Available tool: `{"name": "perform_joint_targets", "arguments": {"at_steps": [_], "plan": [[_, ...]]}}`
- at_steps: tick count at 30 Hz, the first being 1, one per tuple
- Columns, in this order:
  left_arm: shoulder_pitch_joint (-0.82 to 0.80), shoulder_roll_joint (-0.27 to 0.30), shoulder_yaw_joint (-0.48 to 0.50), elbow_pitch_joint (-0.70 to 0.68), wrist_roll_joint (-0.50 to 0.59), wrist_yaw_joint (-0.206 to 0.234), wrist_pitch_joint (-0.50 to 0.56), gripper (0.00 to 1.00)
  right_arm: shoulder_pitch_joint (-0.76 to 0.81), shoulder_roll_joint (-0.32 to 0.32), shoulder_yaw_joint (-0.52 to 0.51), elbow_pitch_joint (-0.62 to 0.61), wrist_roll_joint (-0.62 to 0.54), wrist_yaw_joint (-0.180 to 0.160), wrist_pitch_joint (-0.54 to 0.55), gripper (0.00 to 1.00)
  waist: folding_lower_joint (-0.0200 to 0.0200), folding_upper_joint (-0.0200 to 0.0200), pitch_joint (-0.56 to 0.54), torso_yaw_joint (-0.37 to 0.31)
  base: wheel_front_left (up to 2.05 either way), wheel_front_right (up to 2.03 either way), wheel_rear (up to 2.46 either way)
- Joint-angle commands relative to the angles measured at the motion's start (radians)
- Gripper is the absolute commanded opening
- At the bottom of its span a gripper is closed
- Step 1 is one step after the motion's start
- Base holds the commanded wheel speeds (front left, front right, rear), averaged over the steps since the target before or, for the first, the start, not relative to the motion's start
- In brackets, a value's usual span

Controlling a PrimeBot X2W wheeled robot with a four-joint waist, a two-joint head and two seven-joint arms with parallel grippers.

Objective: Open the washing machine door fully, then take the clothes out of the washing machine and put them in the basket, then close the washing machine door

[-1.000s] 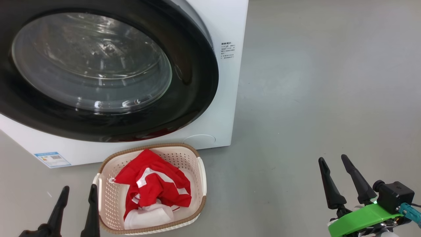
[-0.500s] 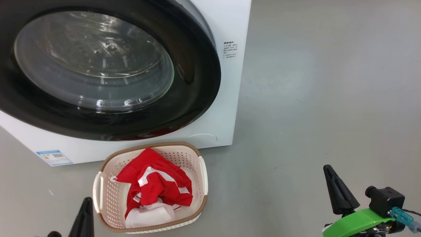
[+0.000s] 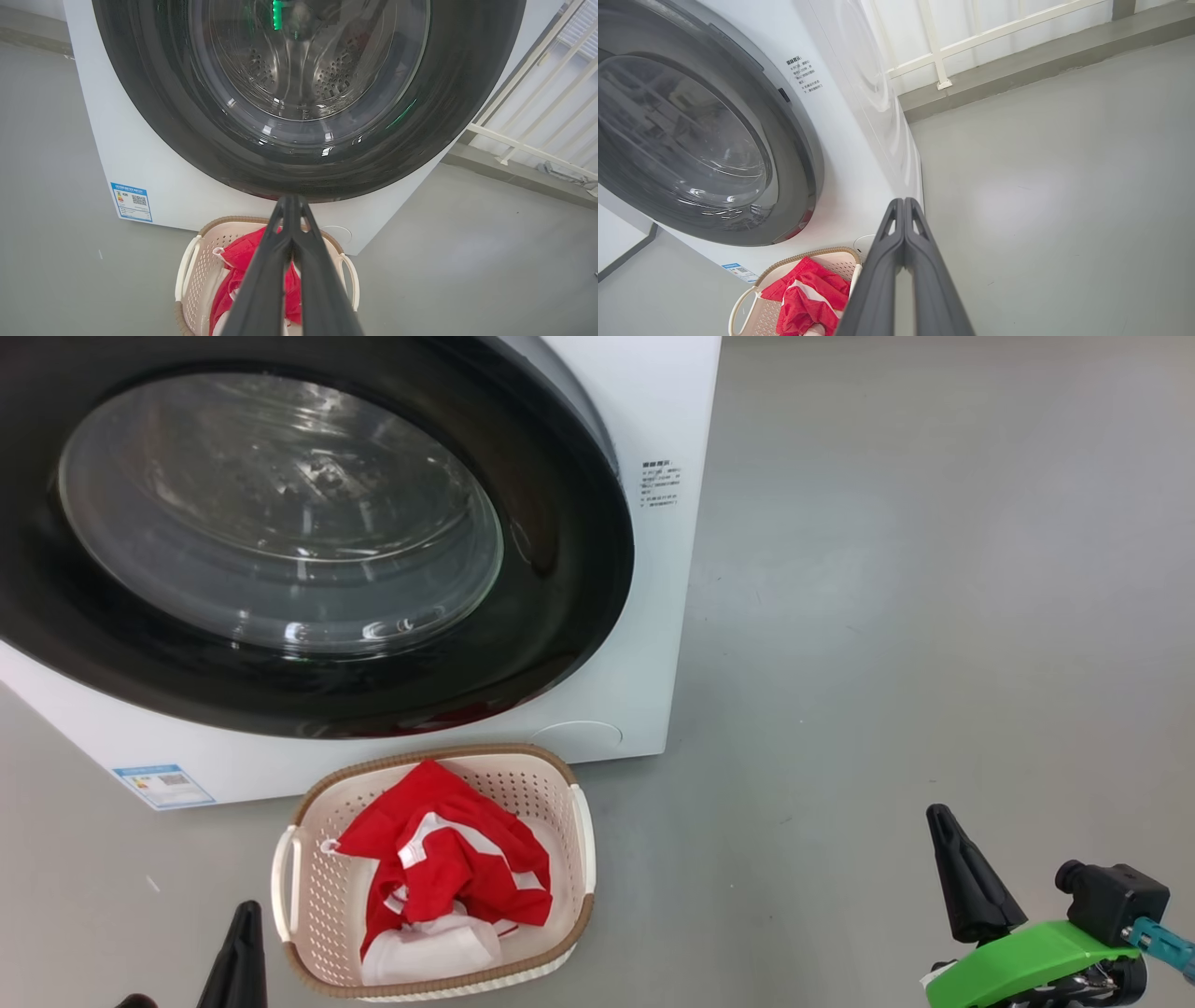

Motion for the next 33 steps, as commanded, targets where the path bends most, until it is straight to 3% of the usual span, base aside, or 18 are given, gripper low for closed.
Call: {"name": "perform_joint_targets", "arguments": {"at_steps": [1,33], "plan": [[-0.022,0.011,0.004,-0.018,-0.033,-0.001,0.006,0.0,-0.011,-0.012,-0.007,-0.025,0.03,0.0,0.004,0.0,-0.0002,0.0,-0.001,0.001,0.0,0.0,0.0],[-0.066,0.007,0.002,0.0,-0.376,-0.003,0.098,0.0,-0.033,-0.007,-0.039,-0.036,0.338,0.0,0.09,0.0,-0.0002,0.0,-0.029,0.022,0.0,0.0,0.0]]}}
